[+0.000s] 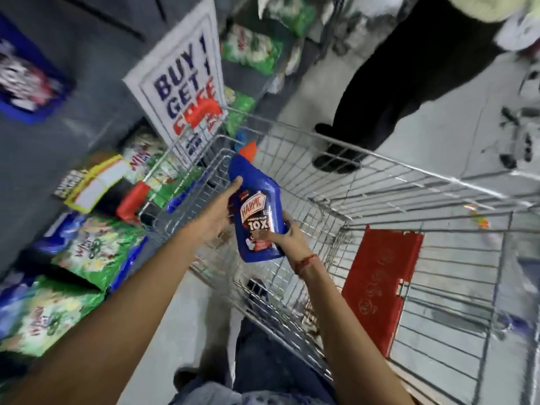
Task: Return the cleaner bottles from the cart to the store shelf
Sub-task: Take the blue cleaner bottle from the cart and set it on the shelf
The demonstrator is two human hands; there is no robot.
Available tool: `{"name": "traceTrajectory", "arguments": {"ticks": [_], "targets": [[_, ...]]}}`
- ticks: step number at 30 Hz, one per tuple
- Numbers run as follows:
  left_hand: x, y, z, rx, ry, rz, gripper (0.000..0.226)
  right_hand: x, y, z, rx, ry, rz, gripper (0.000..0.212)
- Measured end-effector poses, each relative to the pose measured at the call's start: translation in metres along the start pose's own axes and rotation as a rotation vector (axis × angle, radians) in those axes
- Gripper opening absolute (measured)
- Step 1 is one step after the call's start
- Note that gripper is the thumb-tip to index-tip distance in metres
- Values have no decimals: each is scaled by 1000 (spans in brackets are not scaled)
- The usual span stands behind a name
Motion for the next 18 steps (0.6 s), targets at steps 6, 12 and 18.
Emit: {"name": "traceTrajectory", "arguments": {"ticks": [6, 12, 18], "targets": [[-81, 28, 82, -65, -297, 104, 25, -31, -70, -72, -50, 191, -141, 50], [-171, 93, 136, -51, -576, 360, 27, -51, -154, -127, -165, 355, -324, 50], [-256, 168, 164, -108, -805, 525, 18, -76, -263, -175, -426, 619, -511, 51]]}}
Point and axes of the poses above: each hand's wrist, its own x-axis towards the middle knuckle, its own y-axis out of the back of the hand, z = x × y, the point moved 9 cm from there along x, towards the middle knuckle, and after that the axes turned 4 degrees about -x, right-handed, at the moved point
